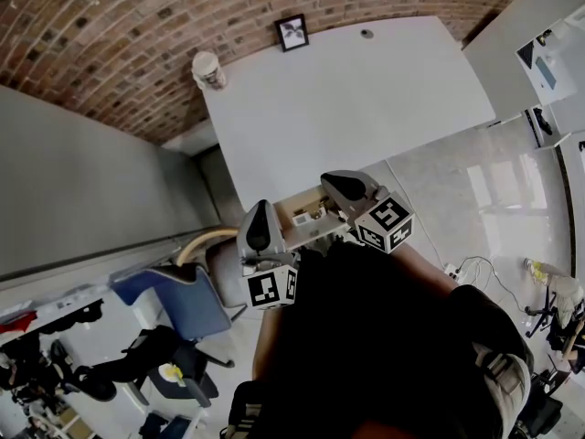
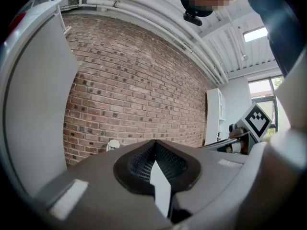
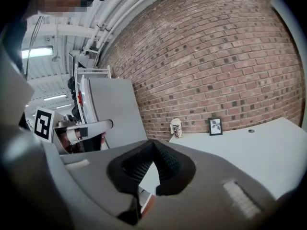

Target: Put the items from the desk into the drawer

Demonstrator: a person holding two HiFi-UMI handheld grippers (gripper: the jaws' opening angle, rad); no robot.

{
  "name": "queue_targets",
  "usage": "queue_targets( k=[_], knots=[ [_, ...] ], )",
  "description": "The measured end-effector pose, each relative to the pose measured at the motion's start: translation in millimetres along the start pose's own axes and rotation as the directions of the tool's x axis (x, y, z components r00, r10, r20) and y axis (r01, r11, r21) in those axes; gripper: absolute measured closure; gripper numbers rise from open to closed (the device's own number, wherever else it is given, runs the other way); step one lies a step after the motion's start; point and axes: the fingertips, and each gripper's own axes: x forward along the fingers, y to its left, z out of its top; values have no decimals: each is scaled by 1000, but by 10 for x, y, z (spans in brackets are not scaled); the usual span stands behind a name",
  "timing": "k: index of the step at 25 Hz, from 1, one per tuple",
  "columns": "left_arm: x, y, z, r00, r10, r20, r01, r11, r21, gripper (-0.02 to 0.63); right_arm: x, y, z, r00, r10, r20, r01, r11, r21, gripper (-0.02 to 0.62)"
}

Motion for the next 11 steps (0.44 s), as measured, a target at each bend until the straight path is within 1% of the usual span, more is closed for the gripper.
queue_targets(
  k=[11],
  knots=[
    [-63, -81, -32, 1000, -3, -7, 3, 1000, 3, 591, -104, -21, -27, 1000, -17, 4, 17, 1000, -2, 592]
  ],
)
